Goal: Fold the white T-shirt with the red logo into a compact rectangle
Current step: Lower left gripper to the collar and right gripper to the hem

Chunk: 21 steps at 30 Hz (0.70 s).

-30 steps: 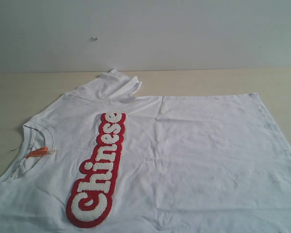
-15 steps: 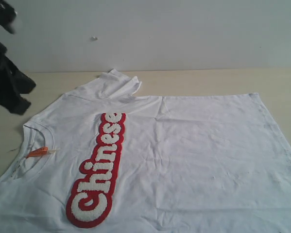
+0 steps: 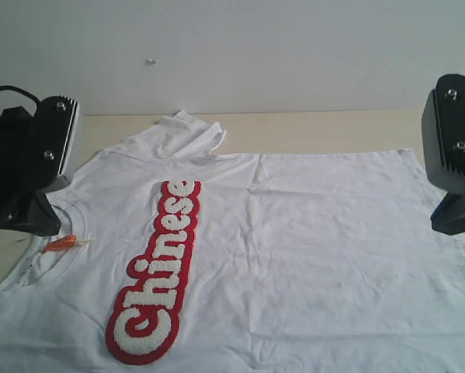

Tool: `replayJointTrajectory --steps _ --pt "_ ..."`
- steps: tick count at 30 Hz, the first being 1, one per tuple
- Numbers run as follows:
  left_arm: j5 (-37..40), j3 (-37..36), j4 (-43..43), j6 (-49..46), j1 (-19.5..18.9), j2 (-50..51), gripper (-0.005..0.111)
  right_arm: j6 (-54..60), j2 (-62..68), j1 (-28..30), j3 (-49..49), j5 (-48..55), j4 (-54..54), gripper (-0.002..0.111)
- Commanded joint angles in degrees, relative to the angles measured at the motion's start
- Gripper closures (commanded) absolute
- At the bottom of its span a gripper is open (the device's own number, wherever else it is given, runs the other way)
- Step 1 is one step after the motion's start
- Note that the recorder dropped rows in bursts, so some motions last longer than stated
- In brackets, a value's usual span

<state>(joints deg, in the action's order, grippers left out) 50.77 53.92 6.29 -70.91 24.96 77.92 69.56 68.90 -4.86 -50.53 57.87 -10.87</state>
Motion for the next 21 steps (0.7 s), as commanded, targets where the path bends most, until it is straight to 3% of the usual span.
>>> replayJointTrajectory --steps 1,5,9,11,15,19,21 --pt "0.47 -1.76 -0.75 -1.07 0.25 0.10 0.107 -0.85 0.17 -1.68 2.08 0.36 4.02 0.104" --pt "0.36 -2.40 -0.50 -1.07 0.25 0.10 0.107 -4.44 0.17 -1.82 3.06 -0.93 4.00 0.090" --pt "0.36 -2.40 2.19 -0.67 0.25 0.10 0.101 -4.66 0.17 -1.82 3.41 -0.93 4.00 0.069" --pt "0.36 -2.40 2.74 -0.67 0.25 0.10 0.089 -4.66 0.17 -1.82 3.41 -0.93 4.00 0.056" --pt "0.22 -2.40 4.00 -0.67 0.25 0.10 0.050 -4.55 0.17 -1.82 3.41 -0.58 4.00 0.026" --pt "-1.20 -2.76 6.06 -0.67 0.25 0.10 0.003 -4.10 0.17 -1.82 3.41 -0.18 4.00 0.012" --pt "-0.15 -3.36 8.36 -0.31 0.25 0.10 0.002 -4.21 0.17 -1.82 3.41 0.24 4.00 0.011"
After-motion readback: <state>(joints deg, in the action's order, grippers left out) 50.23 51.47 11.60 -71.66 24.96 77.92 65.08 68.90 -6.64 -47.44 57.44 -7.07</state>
